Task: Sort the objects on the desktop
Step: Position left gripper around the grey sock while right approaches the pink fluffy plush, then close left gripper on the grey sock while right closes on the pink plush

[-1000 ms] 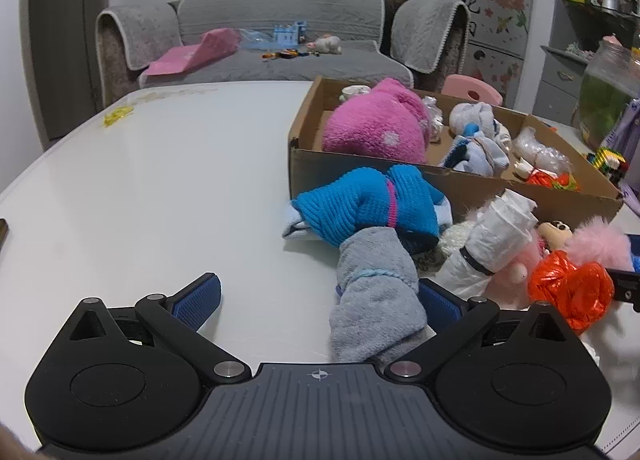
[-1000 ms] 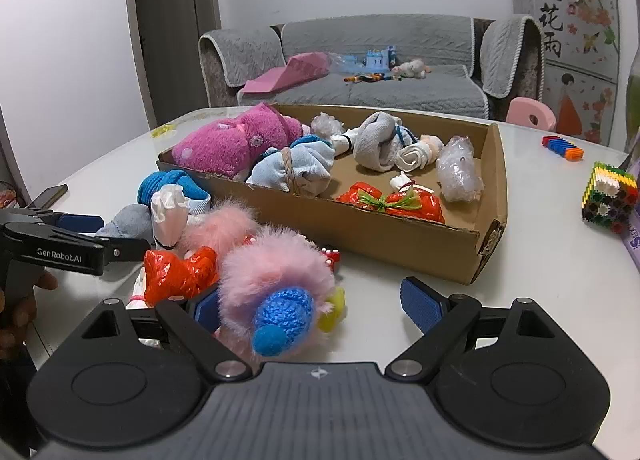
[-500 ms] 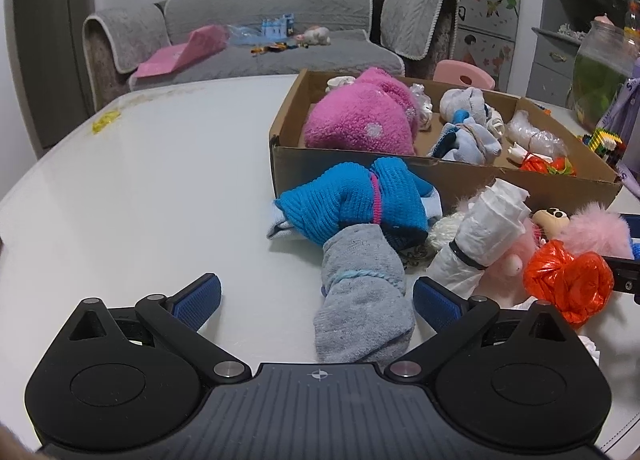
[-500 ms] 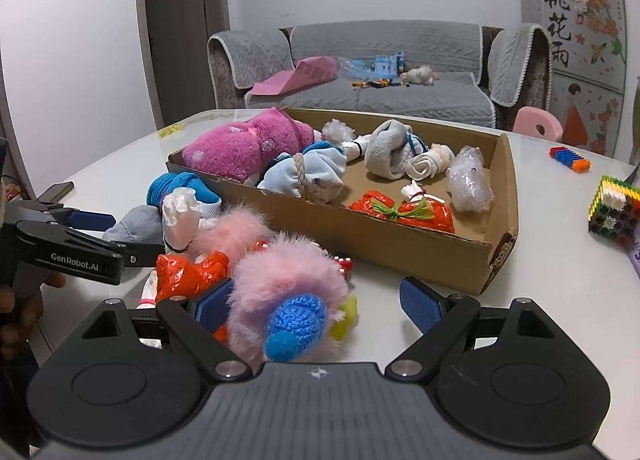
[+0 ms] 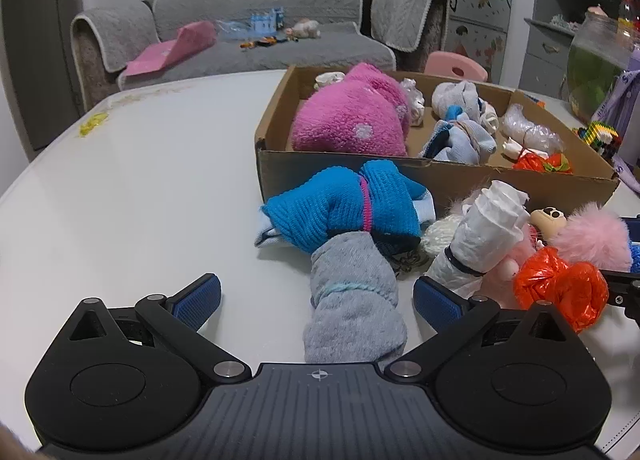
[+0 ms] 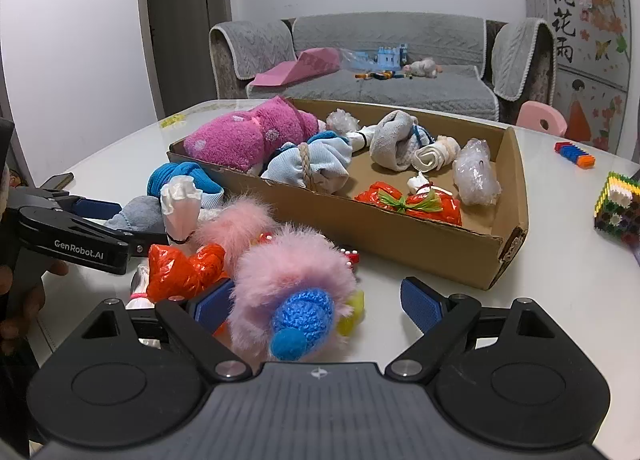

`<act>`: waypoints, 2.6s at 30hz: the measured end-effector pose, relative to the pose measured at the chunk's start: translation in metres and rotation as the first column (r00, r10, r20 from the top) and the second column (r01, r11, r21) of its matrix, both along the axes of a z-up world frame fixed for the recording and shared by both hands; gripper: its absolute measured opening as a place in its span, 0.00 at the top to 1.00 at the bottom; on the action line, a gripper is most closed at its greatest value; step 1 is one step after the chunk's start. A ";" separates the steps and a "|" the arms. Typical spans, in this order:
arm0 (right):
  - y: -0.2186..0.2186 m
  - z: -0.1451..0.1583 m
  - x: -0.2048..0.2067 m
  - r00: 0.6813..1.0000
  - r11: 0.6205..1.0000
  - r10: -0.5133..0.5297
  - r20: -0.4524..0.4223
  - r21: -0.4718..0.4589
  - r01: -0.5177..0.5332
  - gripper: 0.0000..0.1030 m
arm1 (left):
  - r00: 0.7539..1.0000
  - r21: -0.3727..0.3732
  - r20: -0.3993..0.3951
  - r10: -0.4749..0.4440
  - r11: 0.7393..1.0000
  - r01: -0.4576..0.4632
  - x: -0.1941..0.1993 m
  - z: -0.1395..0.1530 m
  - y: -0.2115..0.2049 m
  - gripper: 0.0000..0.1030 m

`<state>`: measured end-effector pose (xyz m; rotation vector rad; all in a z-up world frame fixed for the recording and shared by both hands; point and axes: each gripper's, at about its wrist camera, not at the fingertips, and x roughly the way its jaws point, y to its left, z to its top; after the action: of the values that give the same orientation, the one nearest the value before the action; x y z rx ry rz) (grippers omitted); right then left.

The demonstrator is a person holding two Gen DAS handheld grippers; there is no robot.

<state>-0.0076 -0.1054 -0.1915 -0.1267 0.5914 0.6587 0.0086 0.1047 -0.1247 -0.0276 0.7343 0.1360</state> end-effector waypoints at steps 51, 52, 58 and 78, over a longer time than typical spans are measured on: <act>0.003 -0.003 0.000 0.999 0.999 0.026 -0.029 -0.026 -0.026 0.48 | 0.999 -0.002 -0.021 -0.040 0.999 0.040 0.009 0.001 -0.011 0.05; 0.003 -0.003 0.000 0.999 0.999 0.025 -0.030 -0.024 -0.026 0.48 | 0.999 -0.001 -0.022 -0.038 0.999 0.038 0.009 0.000 -0.011 0.05; 0.002 -0.003 0.000 0.999 0.999 0.026 -0.028 -0.025 -0.026 0.48 | 0.999 -0.006 -0.030 -0.024 1.000 0.024 0.010 0.000 -0.008 0.00; 0.000 -0.003 -0.003 0.999 0.999 0.029 -0.022 -0.027 -0.029 0.51 | 1.000 0.002 0.000 -0.024 1.000 0.024 0.002 0.000 -0.010 0.04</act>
<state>-0.0108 -0.1058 -0.1944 -0.1541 0.6208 0.6810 0.0107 0.0943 -0.1246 -0.0166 0.7346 0.1134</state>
